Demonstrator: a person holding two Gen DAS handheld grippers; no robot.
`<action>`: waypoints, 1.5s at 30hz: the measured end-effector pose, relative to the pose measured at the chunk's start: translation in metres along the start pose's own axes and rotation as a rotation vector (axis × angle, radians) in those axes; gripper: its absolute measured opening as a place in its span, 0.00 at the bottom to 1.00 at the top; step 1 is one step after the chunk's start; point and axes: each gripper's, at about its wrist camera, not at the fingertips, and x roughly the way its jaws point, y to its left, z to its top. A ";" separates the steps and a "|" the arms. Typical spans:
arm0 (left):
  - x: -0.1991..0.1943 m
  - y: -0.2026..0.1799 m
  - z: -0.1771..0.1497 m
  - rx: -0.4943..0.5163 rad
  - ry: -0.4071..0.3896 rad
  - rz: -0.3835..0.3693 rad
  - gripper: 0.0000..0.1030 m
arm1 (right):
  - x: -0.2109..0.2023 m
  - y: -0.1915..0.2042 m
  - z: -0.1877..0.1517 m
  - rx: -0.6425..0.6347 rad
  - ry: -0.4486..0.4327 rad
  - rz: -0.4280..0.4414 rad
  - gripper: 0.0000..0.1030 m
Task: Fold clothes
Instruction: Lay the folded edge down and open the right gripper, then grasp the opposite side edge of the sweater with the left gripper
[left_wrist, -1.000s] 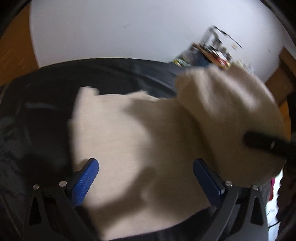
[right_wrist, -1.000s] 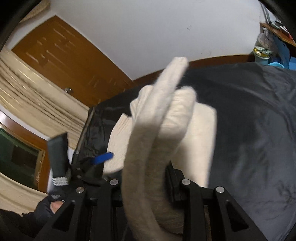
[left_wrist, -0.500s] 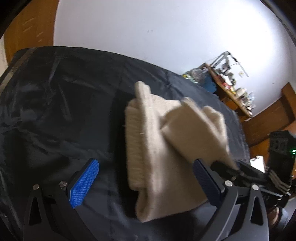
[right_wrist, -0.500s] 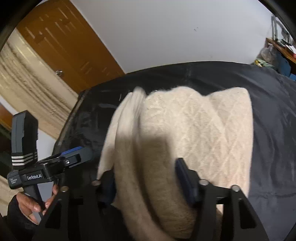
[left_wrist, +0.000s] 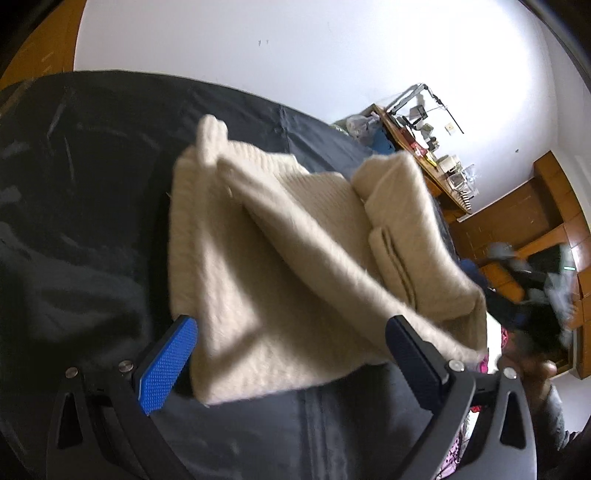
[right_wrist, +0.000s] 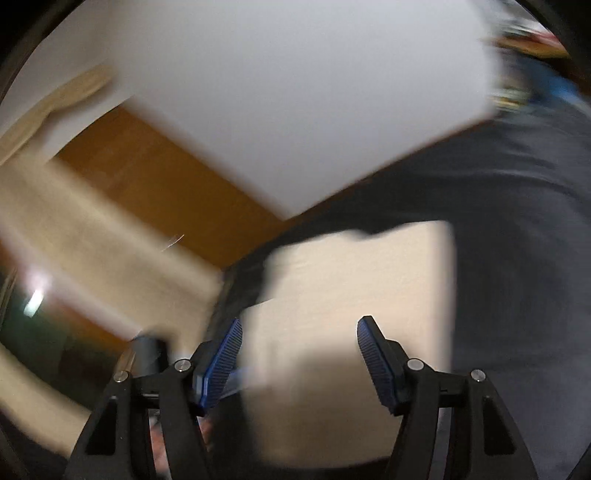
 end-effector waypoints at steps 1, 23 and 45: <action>0.001 -0.004 0.000 0.006 0.001 0.008 0.99 | 0.006 -0.021 -0.001 0.031 0.025 -0.054 0.65; 0.004 -0.037 0.036 0.015 0.002 -0.171 0.99 | 0.062 0.029 -0.041 -0.314 0.189 -0.145 0.65; 0.040 -0.073 0.064 0.110 0.113 0.024 0.26 | 0.034 0.023 -0.054 -0.308 0.180 -0.104 0.65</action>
